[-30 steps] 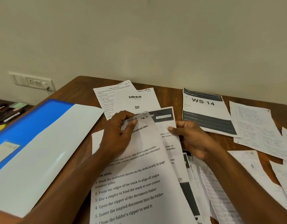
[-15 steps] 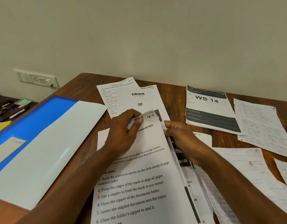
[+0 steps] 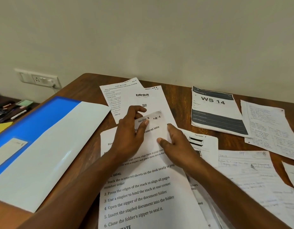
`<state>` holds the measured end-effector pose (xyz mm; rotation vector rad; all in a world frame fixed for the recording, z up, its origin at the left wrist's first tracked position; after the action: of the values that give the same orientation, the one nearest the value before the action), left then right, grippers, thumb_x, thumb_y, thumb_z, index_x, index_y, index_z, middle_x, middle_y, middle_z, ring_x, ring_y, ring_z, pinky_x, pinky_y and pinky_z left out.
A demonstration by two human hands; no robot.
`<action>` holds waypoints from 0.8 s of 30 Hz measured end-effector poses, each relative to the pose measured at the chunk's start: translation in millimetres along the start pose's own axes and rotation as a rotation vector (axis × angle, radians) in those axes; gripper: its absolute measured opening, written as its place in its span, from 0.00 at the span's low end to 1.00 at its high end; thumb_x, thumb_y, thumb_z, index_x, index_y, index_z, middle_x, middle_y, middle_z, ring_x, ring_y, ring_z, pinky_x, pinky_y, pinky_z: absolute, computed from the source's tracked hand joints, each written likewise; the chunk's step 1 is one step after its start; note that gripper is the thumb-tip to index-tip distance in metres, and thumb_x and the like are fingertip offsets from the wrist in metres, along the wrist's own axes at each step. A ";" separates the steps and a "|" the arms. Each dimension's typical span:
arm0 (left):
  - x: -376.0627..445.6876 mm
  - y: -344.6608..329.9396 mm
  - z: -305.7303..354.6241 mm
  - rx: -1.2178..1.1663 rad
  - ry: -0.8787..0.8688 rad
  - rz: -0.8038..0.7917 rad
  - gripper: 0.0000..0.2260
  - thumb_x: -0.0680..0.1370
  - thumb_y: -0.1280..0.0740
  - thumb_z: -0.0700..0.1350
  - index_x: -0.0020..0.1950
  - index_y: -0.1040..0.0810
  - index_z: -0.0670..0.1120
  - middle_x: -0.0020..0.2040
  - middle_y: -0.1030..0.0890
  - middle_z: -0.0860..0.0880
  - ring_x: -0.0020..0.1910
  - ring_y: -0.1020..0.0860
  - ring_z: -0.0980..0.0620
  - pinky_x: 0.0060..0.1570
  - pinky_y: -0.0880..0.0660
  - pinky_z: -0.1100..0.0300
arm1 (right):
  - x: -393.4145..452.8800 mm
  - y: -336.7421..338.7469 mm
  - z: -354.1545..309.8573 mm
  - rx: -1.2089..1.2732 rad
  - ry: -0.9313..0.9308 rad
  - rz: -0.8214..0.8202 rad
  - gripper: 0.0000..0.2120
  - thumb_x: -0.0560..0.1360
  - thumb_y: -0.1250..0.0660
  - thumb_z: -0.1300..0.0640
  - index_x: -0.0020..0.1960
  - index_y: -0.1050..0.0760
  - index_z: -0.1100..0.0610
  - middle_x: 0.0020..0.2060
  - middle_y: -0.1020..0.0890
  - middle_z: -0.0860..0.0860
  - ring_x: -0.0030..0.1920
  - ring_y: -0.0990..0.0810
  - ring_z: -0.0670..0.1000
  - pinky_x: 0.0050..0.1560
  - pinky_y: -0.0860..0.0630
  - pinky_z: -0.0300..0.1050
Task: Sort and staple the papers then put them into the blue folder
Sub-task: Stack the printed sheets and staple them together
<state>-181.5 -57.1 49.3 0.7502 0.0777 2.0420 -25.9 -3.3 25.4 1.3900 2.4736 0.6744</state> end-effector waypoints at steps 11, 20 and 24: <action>6.9 33.7 -53.6 -0.052 0.444 0.123 0.46 0.72 0.20 0.56 0.81 0.45 0.56 0.75 0.28 0.52 0.70 0.26 0.52 0.66 0.24 0.48 | 17.7 69.8 11.8 0.289 -0.118 0.185 0.11 0.84 0.35 0.61 0.59 0.23 0.46 0.56 0.13 0.47 0.53 0.13 0.53 0.60 0.18 0.60; -2.8 -13.1 -55.9 -0.650 0.586 -0.134 0.17 0.80 0.29 0.35 0.68 0.23 0.45 0.59 0.13 0.44 0.57 0.14 0.40 0.52 0.16 0.44 | 17.2 77.2 20.4 0.371 -0.043 0.189 0.11 0.83 0.33 0.62 0.60 0.23 0.48 0.57 0.13 0.48 0.58 0.14 0.52 0.64 0.20 0.59; 8.8 13.8 -61.6 -0.572 0.562 -0.002 0.19 0.79 0.27 0.36 0.68 0.24 0.48 0.56 0.12 0.49 0.52 0.12 0.45 0.45 0.14 0.51 | 16.7 91.3 20.7 0.279 -0.039 0.126 0.10 0.83 0.33 0.55 0.64 0.25 0.51 0.53 0.12 0.51 0.53 0.13 0.55 0.55 0.17 0.53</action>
<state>-228.3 -43.7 8.2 -0.1819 -0.1813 2.0687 41.9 57.4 53.0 1.6499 2.5413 0.3287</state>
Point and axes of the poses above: each hand's wrist, its own x-axis towards the middle knuckle, its own y-axis out of the back of the hand, z = x × y, the point moved 10 cm from there along x, towards the middle knuckle
